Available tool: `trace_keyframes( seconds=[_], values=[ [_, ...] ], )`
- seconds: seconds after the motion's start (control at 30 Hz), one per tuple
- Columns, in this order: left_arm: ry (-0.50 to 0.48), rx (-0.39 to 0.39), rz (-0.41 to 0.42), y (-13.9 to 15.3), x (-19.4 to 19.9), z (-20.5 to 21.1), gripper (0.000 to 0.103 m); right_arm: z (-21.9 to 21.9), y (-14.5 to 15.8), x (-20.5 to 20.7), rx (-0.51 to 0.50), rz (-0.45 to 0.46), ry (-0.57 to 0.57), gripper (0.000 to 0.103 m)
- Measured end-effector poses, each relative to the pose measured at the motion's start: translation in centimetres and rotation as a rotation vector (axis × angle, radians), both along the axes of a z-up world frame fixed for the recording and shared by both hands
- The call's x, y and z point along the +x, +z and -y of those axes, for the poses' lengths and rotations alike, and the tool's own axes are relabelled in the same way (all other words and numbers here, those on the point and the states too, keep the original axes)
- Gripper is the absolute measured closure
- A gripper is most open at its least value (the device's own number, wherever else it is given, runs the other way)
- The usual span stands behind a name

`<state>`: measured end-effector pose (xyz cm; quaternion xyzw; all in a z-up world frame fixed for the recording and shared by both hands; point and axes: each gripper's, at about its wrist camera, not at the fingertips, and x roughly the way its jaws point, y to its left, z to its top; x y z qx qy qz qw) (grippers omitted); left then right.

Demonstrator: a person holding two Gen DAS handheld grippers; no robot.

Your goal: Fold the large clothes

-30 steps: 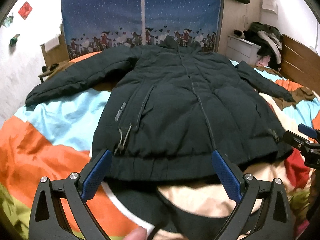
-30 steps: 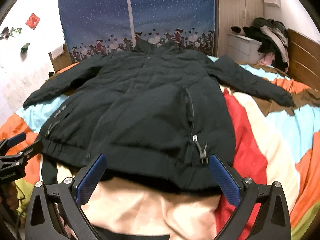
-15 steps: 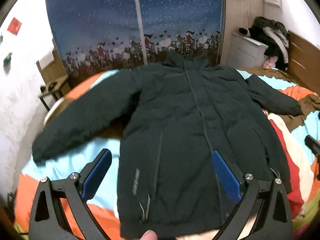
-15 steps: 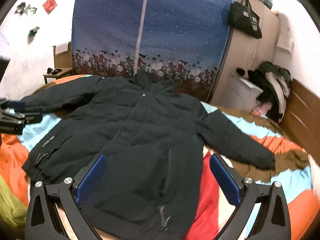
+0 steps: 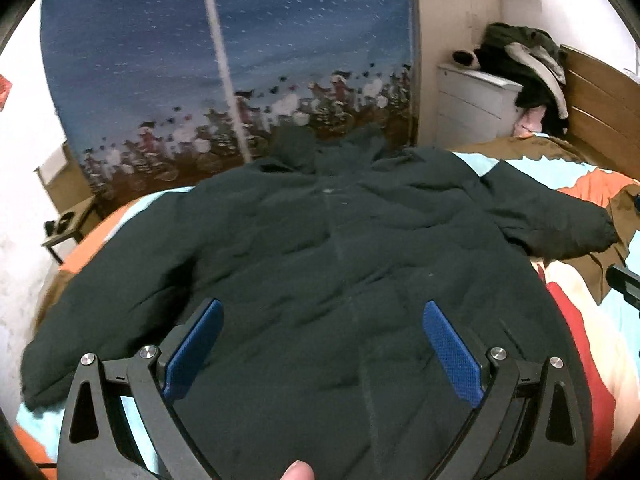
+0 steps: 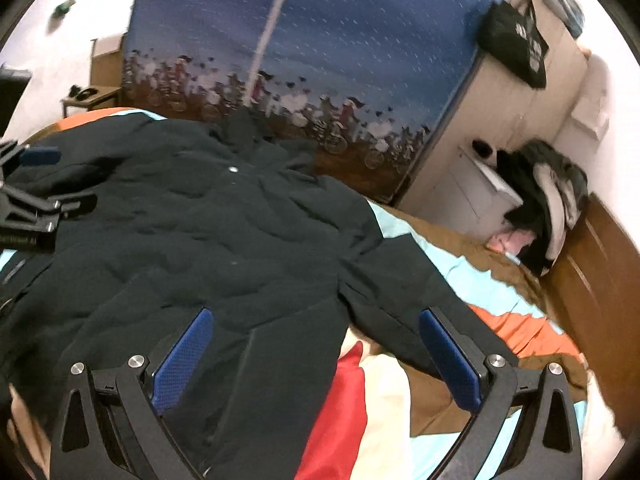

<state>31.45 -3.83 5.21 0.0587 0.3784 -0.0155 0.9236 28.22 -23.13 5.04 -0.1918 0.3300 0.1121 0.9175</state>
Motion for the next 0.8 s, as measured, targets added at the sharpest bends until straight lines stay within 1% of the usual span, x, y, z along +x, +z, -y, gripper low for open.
trace_keyframes(
  seconds=[0.1, 0.2, 0.23, 0.27, 0.33, 0.37, 0.47, 0.53, 0.63, 0.67, 0.73, 0.77, 0.8],
  values=[
    [-0.018, -0.027, -0.041, -1.7, 3.2, 2.0, 0.005, 2.9, -1.9, 2.1, 0.053, 0.015, -0.041, 0.0],
    [-0.04, -0.074, -0.051, -3.3, 6.0, 3.9, 0.005, 5.7, -3.2, 3.7, 0.089, 0.014, -0.1, 0.0],
    [-0.046, -0.085, -0.048, -3.7, 6.7, 4.5, 0.005, 7.1, -3.9, 4.6, 0.113, -0.007, -0.137, 0.0],
    [-0.053, -0.101, -0.041, -4.3, 7.6, 5.4, 0.005, 9.0, -5.0, 5.7, 0.166, -0.05, -0.188, 0.0],
    [-0.07, -0.12, -0.037, -5.2, 9.3, 6.9, 0.005, 12.1, -6.7, 7.5, 0.251, -0.1, -0.265, 0.0],
    [-0.08, -0.122, -0.041, -5.8, 10.4, 7.8, 0.005, 13.6, -7.6, 8.3, 0.267, -0.12, -0.296, 0.0],
    [-0.102, -0.108, -0.064, -7.6, 13.5, 10.9, 0.005, 17.6, -9.5, 10.0, 0.257, -0.152, -0.4, 0.0],
    [-0.123, -0.122, -0.078, -8.8, 15.5, 12.8, 0.005, 21.4, -10.5, 10.9, 0.323, -0.182, -0.484, 0.0],
    [-0.171, -0.122, -0.092, -10.0, 17.2, 15.2, 0.005, 25.7, -11.2, 11.3, 0.393, -0.193, -0.587, 0.0],
    [-0.198, -0.12, -0.105, -10.5, 17.8, 16.1, 0.005, 27.9, -11.7, 11.5, 0.466, -0.214, -0.621, 0.0],
    [-0.225, -0.114, -0.115, -11.1, 18.4, 17.2, 0.005, 30.3, -12.3, 11.3, 0.542, -0.212, -0.691, 0.0],
    [-0.234, -0.109, -0.119, -11.3, 18.7, 17.7, 0.005, 32.0, -12.8, 11.1, 0.589, -0.206, -0.75, 0.0],
    [-0.232, -0.1, -0.129, -11.8, 19.1, 18.1, 0.005, 33.0, -13.2, 11.0, 0.623, -0.208, -0.773, 0.0]
  ],
)
